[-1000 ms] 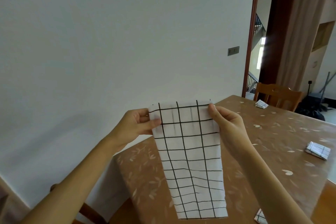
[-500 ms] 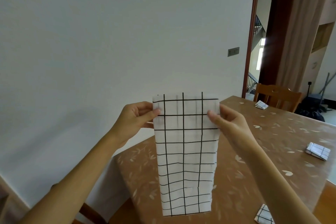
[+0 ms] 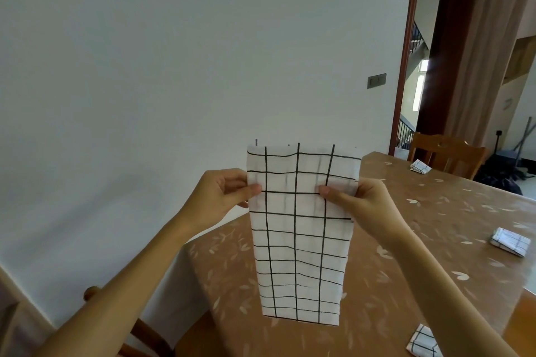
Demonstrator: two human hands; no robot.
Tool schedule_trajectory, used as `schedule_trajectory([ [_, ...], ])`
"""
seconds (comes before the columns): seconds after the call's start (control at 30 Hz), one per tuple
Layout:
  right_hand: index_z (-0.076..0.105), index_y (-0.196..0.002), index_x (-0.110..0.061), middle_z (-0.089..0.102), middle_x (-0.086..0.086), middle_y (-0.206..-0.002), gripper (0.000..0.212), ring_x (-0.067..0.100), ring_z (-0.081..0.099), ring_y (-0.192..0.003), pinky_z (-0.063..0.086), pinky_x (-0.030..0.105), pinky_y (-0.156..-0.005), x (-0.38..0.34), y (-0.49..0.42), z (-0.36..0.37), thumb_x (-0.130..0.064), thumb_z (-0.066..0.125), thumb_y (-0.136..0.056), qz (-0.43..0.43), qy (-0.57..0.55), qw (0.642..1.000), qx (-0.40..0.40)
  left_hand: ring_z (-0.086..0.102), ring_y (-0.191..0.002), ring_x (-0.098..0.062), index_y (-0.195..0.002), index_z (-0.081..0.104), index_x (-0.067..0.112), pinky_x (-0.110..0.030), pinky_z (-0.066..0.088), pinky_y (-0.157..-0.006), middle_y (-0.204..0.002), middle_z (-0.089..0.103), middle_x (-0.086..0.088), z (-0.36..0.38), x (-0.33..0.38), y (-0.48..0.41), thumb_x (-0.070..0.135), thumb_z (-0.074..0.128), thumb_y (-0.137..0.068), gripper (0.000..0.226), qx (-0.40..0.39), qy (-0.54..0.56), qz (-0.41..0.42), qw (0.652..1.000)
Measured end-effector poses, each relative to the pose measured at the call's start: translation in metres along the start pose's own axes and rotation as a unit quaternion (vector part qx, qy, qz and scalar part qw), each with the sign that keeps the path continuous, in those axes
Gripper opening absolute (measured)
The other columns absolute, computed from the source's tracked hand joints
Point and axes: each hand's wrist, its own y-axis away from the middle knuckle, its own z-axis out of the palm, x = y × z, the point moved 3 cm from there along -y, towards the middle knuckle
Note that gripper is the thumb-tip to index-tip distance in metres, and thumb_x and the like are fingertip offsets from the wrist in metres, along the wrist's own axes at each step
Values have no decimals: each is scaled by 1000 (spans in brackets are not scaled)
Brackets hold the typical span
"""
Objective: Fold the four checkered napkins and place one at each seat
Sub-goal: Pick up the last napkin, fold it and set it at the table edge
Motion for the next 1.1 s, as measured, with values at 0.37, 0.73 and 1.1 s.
schedule_trajectory([
  [0.37, 77, -103, -15, 79, -5, -104, 44, 13, 74, -100, 58, 25, -89, -10, 2, -11, 20, 57, -88, -130, 90, 986, -48, 78, -86, -21, -93, 82, 19, -28, 61, -70, -95, 81, -6, -7, 6, 1, -2, 60, -93, 31, -33, 114, -51, 992],
  [0.73, 79, -92, -18, 78, -2, -101, 52, 23, 72, -95, 60, 31, -87, -8, 5, -14, 15, 39, -95, -77, 69, 994, -20, 75, -89, -28, -95, 79, 6, -33, 62, -78, -98, 78, -11, -12, 6, 2, 15, 54, -93, 26, -53, 81, -19, 995],
  [1.1, 75, -111, -13, 77, -15, -89, 22, -1, 70, -77, 53, 16, -75, -13, 13, -11, -7, 69, -91, -60, 77, 995, -17, 75, -81, -12, -107, 75, 19, -20, 58, -70, -94, 79, 9, -7, 8, 3, -4, 77, -81, 34, -15, 39, -9, 999],
])
